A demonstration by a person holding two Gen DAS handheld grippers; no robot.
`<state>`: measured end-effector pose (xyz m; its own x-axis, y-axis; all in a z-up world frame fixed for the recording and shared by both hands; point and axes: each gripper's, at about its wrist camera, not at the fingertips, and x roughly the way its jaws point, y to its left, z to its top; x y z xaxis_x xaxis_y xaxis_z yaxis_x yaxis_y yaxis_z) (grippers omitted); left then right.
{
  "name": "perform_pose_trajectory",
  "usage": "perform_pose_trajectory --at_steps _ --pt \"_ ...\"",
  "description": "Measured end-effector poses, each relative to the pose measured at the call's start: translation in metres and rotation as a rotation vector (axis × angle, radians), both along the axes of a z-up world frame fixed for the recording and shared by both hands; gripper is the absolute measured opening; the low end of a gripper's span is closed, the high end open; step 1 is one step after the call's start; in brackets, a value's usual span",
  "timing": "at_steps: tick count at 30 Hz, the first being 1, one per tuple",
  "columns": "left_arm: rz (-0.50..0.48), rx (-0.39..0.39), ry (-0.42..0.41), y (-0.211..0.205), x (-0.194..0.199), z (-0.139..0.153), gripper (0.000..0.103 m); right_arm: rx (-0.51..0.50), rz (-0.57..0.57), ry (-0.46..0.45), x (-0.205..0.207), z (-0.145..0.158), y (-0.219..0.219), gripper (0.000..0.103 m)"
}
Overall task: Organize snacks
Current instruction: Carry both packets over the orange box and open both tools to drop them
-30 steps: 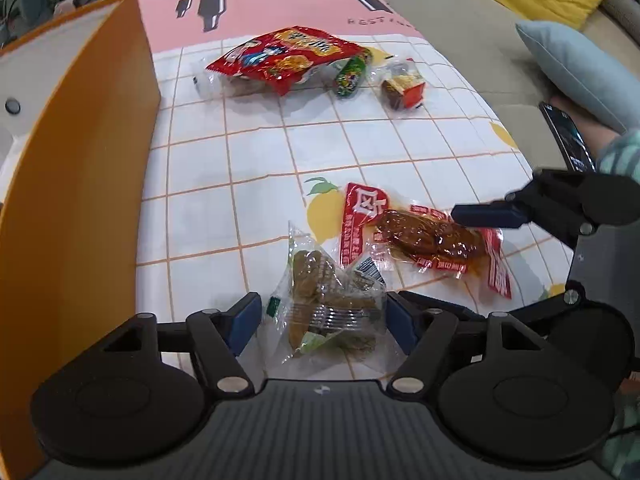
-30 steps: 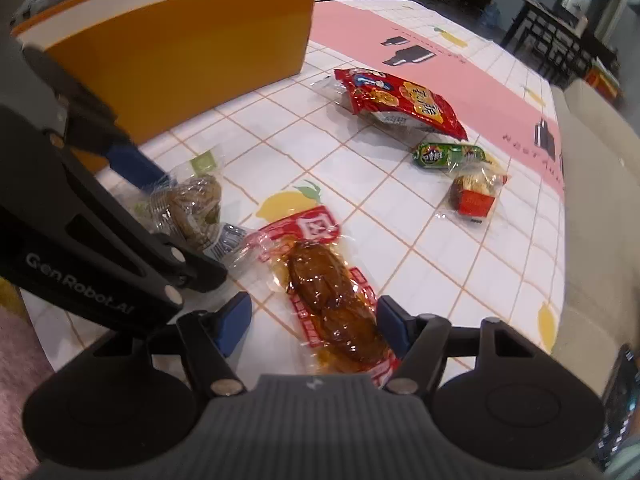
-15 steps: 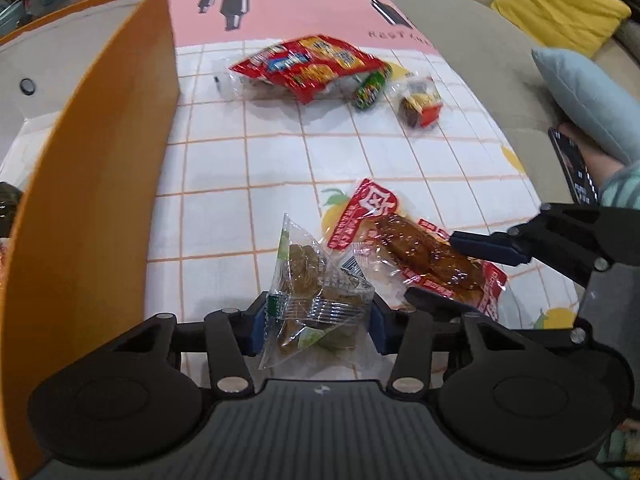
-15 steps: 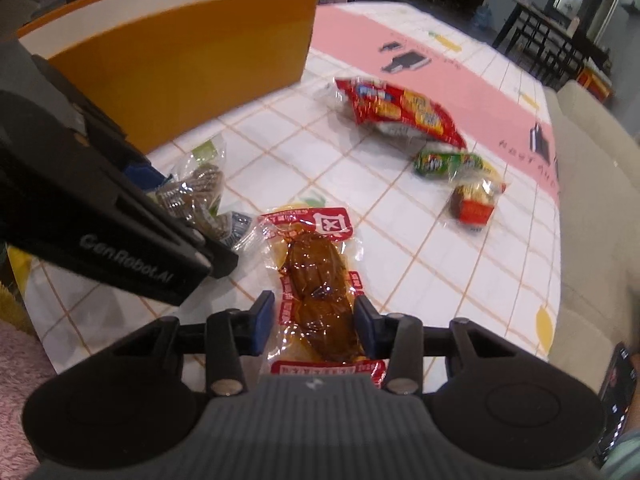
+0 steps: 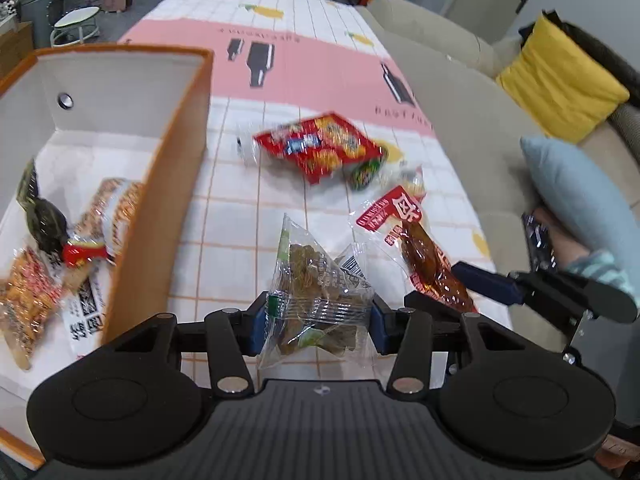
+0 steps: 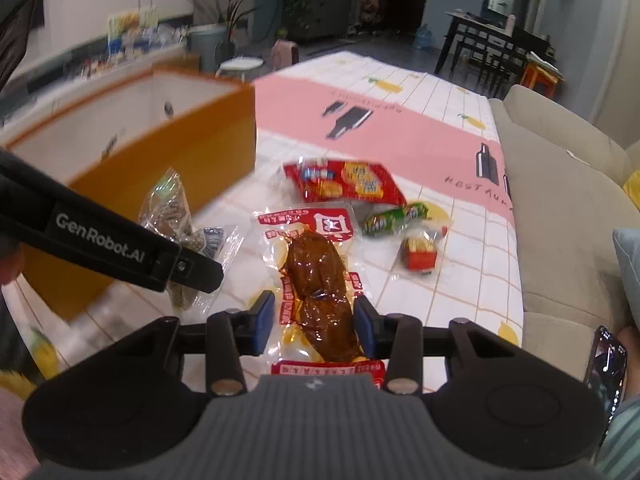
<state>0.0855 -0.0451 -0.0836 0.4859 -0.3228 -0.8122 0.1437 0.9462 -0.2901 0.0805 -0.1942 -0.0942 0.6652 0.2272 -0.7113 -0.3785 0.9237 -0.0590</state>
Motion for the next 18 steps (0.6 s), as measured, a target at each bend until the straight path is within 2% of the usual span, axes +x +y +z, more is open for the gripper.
perform_pose_trajectory --at_steps 10,15,18 --pt "0.058 0.004 -0.056 0.044 0.012 0.057 0.055 0.128 -0.007 -0.04 0.011 0.046 0.011 0.04" --pt "0.087 0.032 -0.084 0.078 0.018 0.083 0.055 0.189 0.05 -0.072 0.02 0.073 0.039 0.04" --pt "0.097 0.077 -0.083 0.098 0.024 0.091 0.055 0.226 0.098 -0.087 0.027 0.09 0.063 0.04"
